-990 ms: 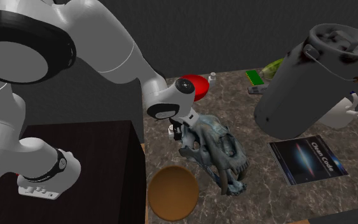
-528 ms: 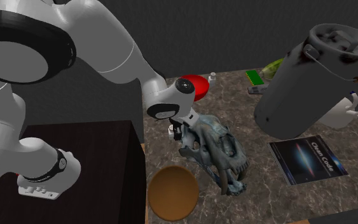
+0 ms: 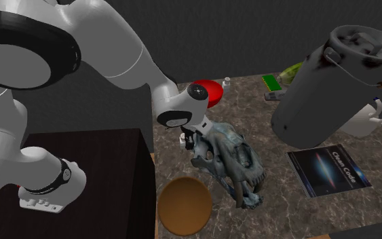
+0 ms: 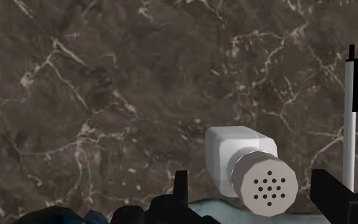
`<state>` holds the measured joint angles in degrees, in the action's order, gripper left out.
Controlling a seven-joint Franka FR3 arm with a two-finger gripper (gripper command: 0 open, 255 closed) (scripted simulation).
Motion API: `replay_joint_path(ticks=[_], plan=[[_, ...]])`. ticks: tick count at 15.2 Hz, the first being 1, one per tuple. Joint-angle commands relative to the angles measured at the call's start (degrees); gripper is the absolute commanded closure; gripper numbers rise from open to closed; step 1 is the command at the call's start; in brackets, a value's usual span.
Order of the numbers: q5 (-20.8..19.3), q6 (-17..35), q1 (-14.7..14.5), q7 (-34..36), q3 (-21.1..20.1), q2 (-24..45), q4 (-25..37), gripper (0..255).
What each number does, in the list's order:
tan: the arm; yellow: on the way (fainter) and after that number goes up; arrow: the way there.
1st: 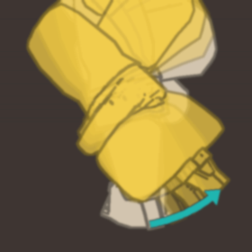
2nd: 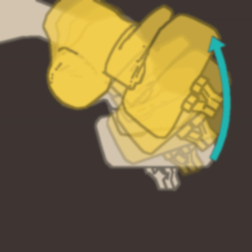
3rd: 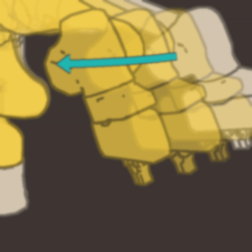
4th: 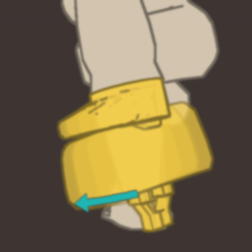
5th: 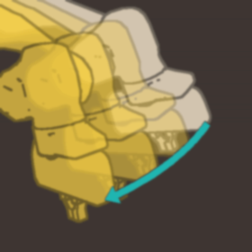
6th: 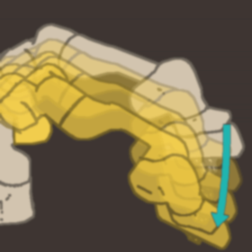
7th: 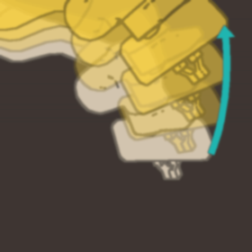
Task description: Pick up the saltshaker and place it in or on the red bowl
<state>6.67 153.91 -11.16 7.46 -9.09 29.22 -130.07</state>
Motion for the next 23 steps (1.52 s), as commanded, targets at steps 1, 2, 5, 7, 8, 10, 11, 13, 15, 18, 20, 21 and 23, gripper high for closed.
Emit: replay_joint_path(ticks=[1, 2, 5, 7, 8, 10, 11, 13, 15, 18, 20, 21, 23], plan=[[0.12, 2.61, 0.03, -0.16, 0.03, 1.23, 0.04, 255], [0.17, 2.04, 0.08, -0.12, -0.04, 0.42, -0.20, 255], [0.33, 0.30, 0.25, -0.01, -0.23, -1.98, -0.85, 255], [0.44, -0.91, 0.36, 0.06, -0.36, -3.56, -1.21, 255], [0.50, -1.53, 0.42, 0.10, -0.42, -4.34, -1.37, 255], [0.61, -2.78, 0.53, 0.17, -0.54, -5.89, -1.66, 255], [0.67, -3.41, 0.58, 0.20, -0.60, -6.65, -1.78, 255], [0.79, -4.70, 0.69, 0.26, -0.71, -8.16, -2.00, 255], [0.91, -6.02, 0.78, 0.32, -0.81, -9.65, -2.16, 255], [1.08, -8.04, 0.92, 0.41, -0.95, -11.83, -2.30, 255], [1.20, -9.42, 1.01, 0.47, -1.03, -13.25, -2.33, 255], [1.25, -10.11, 1.05, 0.50, -1.06, -13.94, -2.33, 255], [1.36, -11.52, 1.12, 0.56, -1.13, -15.31, -2.29, 255]])
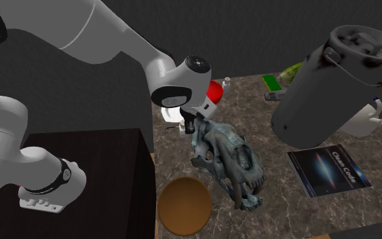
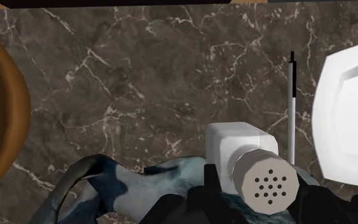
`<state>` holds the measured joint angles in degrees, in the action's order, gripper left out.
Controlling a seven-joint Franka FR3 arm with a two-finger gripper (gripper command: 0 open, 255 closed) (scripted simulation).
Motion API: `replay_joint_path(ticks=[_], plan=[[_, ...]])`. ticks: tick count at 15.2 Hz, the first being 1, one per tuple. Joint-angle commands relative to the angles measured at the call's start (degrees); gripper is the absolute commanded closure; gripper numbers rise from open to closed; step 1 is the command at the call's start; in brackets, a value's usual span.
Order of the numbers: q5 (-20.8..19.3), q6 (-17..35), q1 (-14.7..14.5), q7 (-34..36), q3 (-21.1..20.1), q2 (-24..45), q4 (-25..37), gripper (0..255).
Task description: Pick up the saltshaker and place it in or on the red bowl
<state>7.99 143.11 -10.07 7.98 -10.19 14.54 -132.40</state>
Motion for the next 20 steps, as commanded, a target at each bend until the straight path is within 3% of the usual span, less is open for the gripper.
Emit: replay_joint_path(ticks=[1, 11, 20], plan=[[0.09, -1.42, 0.07, 0.07, -0.05, -1.31, 0.09, 255], [0.50, -8.33, 0.35, 0.40, -0.19, -7.23, 1.13, 255], [-3.58, -13.60, -5.91, 11.48, -2.33, 5.77, 20.34, 255]])
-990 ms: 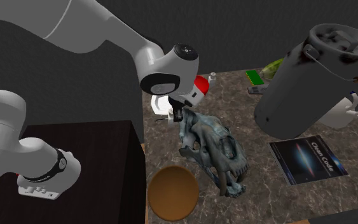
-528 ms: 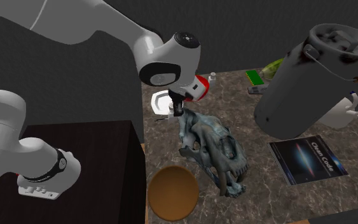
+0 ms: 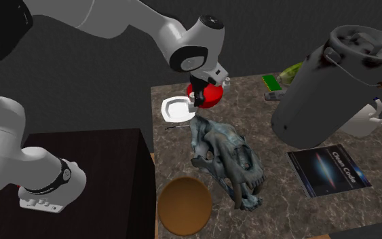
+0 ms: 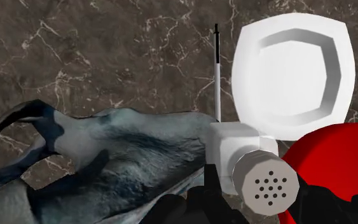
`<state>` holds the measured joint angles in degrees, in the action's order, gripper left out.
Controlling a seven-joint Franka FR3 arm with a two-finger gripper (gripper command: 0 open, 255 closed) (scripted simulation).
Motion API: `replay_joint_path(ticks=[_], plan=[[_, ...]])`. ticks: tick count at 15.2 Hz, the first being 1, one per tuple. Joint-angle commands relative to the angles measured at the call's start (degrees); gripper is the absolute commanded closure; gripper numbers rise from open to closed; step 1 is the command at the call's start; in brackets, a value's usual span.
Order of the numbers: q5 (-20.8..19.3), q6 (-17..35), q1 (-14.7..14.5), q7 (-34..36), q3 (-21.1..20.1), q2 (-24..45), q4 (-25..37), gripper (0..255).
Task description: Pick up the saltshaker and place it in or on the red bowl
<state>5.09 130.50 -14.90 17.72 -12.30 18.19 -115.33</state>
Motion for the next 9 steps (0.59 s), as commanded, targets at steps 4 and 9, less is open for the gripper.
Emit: replay_joint_path(ticks=[4, 9], plan=[[-2.51, -4.60, -4.23, 5.86, -0.44, 8.77, 13.83, 255], [-4.57, -10.67, -8.50, 10.20, -0.30, 18.38, 29.86, 255]])
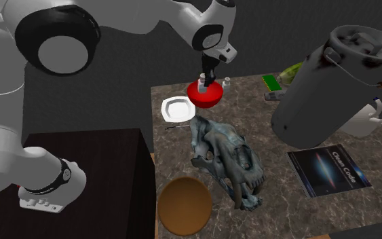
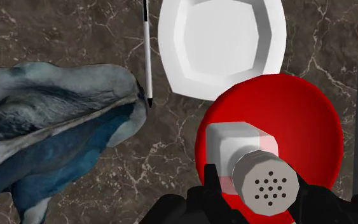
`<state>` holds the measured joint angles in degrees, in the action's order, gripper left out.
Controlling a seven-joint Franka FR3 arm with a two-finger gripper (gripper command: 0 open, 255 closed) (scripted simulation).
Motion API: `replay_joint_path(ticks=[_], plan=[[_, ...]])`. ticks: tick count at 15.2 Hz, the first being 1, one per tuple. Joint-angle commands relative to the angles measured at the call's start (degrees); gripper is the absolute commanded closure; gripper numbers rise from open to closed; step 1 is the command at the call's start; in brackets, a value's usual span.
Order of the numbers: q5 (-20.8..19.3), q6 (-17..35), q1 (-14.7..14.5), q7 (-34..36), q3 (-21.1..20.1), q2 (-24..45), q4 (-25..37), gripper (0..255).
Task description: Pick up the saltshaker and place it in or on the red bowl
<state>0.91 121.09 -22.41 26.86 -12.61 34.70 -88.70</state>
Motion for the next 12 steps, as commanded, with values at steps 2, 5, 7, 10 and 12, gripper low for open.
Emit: replay_joint_path(ticks=[2, 5, 7, 10, 12], plan=[[-1.14, -4.42, -2.83, 2.53, 0.16, 6.41, 11.07, 255], [-2.21, -10.84, -6.02, 4.50, 0.52, 15.09, 26.42, 255], [-2.23, -9.71, -6.04, 4.40, 0.61, 15.64, 25.84, 255], [-2.30, -8.06, -6.05, 4.28, 0.70, 16.54, 25.08, 255], [-2.36, -7.03, -6.07, 4.19, 0.77, 17.24, 24.73, 255]])
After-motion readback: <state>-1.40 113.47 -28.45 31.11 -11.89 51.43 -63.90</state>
